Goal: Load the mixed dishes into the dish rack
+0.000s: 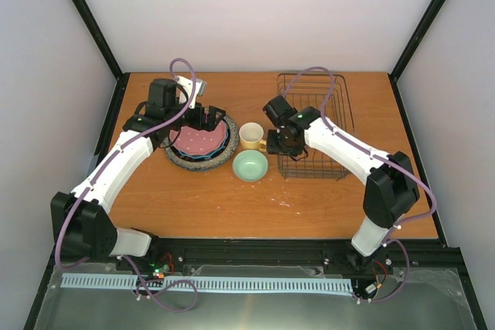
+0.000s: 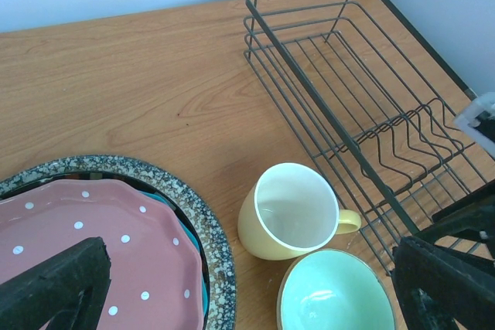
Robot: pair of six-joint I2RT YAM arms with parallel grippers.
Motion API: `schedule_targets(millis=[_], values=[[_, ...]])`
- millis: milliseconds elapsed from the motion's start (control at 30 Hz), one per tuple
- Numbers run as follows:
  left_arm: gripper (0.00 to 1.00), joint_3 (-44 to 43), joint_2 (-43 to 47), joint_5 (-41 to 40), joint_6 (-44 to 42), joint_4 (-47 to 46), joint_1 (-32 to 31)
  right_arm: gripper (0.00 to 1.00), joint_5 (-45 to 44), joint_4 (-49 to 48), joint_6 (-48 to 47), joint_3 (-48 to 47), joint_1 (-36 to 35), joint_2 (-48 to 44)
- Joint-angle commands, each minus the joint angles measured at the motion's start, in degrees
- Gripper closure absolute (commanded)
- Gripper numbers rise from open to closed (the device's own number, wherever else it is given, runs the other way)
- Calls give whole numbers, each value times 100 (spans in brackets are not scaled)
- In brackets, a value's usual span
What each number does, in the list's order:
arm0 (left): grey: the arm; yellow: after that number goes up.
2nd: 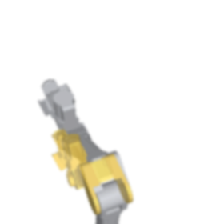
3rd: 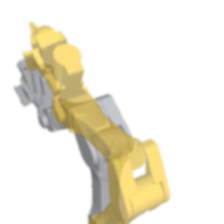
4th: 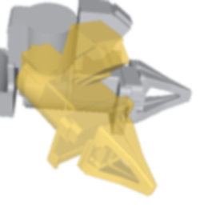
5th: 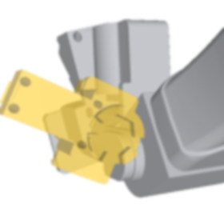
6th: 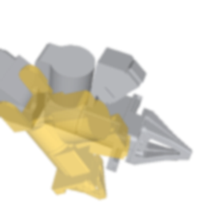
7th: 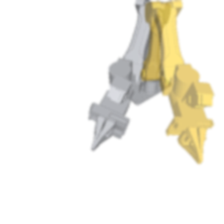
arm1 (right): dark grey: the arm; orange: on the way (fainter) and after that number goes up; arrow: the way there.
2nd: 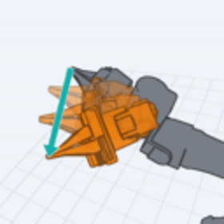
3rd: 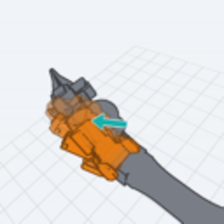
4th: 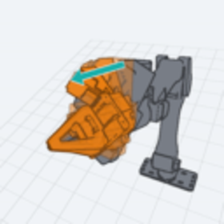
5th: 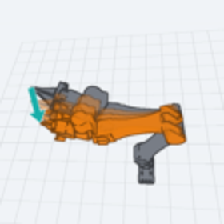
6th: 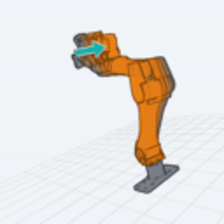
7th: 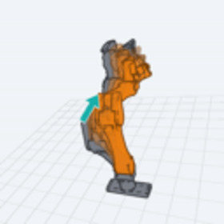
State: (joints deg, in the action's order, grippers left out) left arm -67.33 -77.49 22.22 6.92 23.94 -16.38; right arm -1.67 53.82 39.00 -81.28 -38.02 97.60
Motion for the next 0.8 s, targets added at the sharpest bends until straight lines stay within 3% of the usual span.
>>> schedule_targets(millis=[0, 200, 233, 333, 400, 600, 767], values=[[0, -183, -16, -57, 31, -136, 57, 57, -598, 299, -11, -52, -19, -439], [0, -178, -42, -123, 19, -130, 62, 52, -1395, 17, -166, 124, 534, -1017], [0, -163, -46, -131, 20, -143, 69, 54, -1333, -99, -272, 169, 779, -1038], [0, -102, -66, -157, 42, -215, 65, 80, -1359, -458, -619, 216, 1457, -892], [0, -60, -109, -172, 54, -247, 72, 90, -1526, -660, -901, 93, 1650, -641], [0, 21, -208, -247, 71, -340, 115, 91, -1809, -949, -1503, -789, 1801, 513], [0, 66, -260, -288, 43, -386, 176, 97, -1601, -989, -1633, -1686, 1867, 1520]])
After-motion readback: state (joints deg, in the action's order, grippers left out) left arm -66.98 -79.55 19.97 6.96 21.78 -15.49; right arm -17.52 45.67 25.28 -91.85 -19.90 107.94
